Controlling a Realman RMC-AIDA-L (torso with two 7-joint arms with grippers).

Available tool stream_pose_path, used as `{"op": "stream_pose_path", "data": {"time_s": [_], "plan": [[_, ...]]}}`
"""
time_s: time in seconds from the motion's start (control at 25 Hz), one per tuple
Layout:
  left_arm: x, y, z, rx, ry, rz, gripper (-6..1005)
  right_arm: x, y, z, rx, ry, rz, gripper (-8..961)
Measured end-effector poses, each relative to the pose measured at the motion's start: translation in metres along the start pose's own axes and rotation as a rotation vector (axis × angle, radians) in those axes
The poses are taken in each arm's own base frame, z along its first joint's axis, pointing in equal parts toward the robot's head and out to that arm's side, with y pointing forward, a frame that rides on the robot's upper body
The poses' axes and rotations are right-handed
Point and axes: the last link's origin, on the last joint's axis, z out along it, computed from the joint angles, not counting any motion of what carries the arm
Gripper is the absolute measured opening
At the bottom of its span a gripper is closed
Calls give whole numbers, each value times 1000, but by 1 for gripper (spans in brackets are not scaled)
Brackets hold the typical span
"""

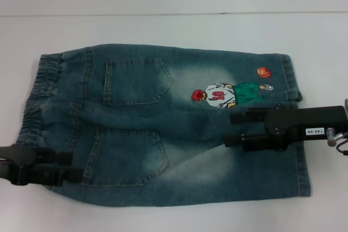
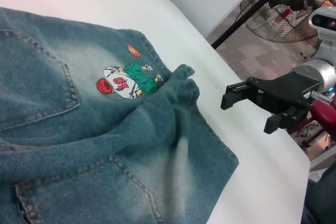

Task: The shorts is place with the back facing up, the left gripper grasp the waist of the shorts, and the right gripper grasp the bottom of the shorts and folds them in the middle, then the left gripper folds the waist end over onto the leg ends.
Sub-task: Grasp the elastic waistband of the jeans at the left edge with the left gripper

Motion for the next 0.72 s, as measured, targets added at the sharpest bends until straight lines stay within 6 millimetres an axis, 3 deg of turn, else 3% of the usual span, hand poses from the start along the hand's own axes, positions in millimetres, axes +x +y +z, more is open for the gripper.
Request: {"op": "stream_pose_path", "data": {"time_s": [0.48,0.72], "plan": [[1,-2,-1,16,4,-15,875,0,0,1,-2,0,0,807],[15,-9,-34,101,40,-161,874,0,0,2,-2,2,0,806]]}}
